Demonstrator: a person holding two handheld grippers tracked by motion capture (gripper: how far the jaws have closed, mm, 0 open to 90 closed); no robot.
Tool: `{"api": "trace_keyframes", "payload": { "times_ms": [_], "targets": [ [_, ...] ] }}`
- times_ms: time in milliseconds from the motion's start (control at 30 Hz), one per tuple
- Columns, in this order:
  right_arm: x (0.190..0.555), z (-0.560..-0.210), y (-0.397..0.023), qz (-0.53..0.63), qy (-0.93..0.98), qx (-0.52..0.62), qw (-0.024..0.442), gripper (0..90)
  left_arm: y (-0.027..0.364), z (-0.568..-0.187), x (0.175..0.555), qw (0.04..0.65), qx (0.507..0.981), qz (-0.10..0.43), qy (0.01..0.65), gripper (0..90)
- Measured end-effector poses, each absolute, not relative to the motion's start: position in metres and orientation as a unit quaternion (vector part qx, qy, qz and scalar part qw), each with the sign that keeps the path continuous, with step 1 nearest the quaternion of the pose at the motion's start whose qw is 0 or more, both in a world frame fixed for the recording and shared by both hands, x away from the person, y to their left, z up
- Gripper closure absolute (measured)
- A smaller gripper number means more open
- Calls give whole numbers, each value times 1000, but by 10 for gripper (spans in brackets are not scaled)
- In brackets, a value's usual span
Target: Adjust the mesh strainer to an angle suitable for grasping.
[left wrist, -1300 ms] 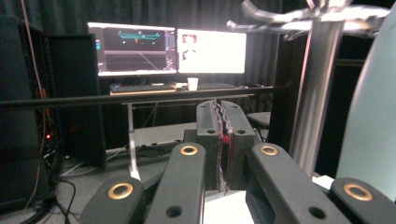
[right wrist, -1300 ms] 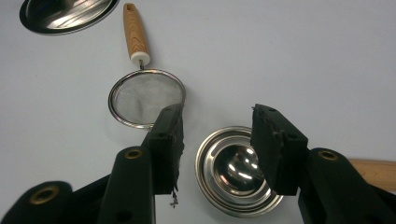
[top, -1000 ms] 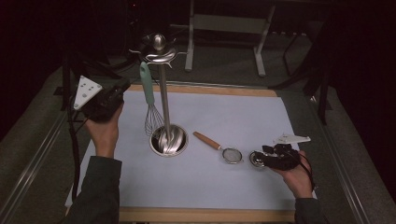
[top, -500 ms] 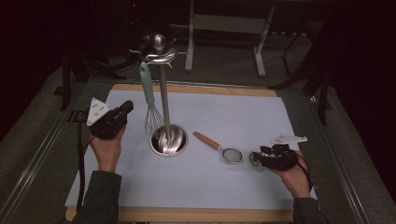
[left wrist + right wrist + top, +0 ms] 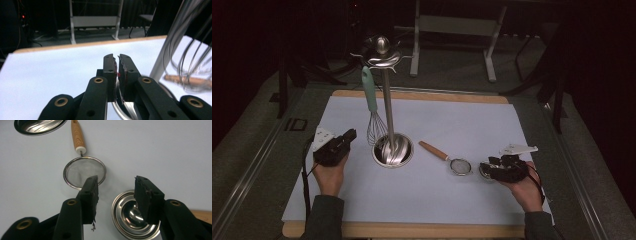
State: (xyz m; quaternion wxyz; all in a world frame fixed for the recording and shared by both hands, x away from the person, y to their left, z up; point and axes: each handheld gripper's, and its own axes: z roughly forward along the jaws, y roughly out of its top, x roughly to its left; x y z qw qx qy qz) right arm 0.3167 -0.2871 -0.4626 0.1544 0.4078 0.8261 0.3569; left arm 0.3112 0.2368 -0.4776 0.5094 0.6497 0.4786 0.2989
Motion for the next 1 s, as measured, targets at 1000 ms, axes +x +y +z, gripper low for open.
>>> {"api": "trace_keyframes", "payload": {
  "times_ms": [1000],
  "targets": [
    [351, -463, -230, 322, 867, 357, 135, 715, 238, -536, 300, 476, 675, 247, 507, 772]
  ]
}}
